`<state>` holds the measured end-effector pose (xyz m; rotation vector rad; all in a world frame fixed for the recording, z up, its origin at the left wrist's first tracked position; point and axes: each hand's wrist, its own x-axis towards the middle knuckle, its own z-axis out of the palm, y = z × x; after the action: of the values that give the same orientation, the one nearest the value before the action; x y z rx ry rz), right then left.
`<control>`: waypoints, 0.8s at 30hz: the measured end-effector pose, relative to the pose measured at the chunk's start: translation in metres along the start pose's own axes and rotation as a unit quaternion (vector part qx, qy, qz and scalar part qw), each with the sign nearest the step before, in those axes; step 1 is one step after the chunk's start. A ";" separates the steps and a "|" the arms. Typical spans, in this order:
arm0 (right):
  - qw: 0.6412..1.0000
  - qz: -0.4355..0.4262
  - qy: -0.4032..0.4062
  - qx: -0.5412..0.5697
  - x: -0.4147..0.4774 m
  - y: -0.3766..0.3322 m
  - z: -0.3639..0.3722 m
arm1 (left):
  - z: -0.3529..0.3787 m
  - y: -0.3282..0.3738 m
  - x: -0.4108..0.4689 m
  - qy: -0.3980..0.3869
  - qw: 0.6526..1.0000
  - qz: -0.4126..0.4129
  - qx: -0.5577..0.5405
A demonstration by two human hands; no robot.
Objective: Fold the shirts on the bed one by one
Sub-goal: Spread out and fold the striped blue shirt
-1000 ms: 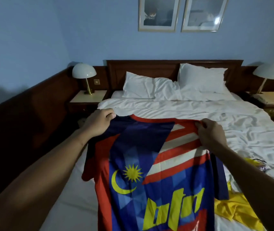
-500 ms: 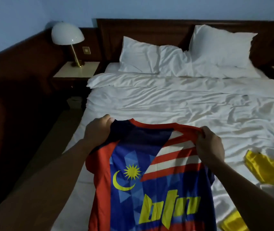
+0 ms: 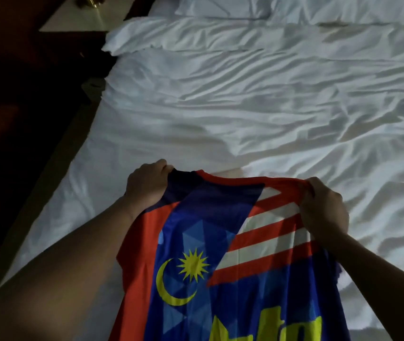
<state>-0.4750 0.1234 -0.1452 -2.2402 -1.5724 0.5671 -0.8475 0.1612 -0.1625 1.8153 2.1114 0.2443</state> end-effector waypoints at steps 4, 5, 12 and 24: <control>0.999 0.017 -0.041 -0.012 0.021 0.024 0.051 | 0.052 -0.016 0.022 -0.030 0.999 -0.027 0.001; 0.998 0.024 -0.053 -0.015 0.023 0.028 0.062 | 0.062 -0.020 0.025 -0.037 0.999 -0.030 -0.003; 0.997 0.005 -0.050 -0.054 0.030 0.039 0.101 | 0.101 -0.039 0.036 0.040 0.999 0.030 0.014; 0.980 0.063 -0.161 0.095 0.030 0.051 0.062 | 0.124 0.077 -0.041 0.184 0.973 0.109 0.085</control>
<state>-0.4565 0.1384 -0.2277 -2.1938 -1.4481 1.1162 -0.7261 0.1226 -0.2444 2.2547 2.2263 0.5033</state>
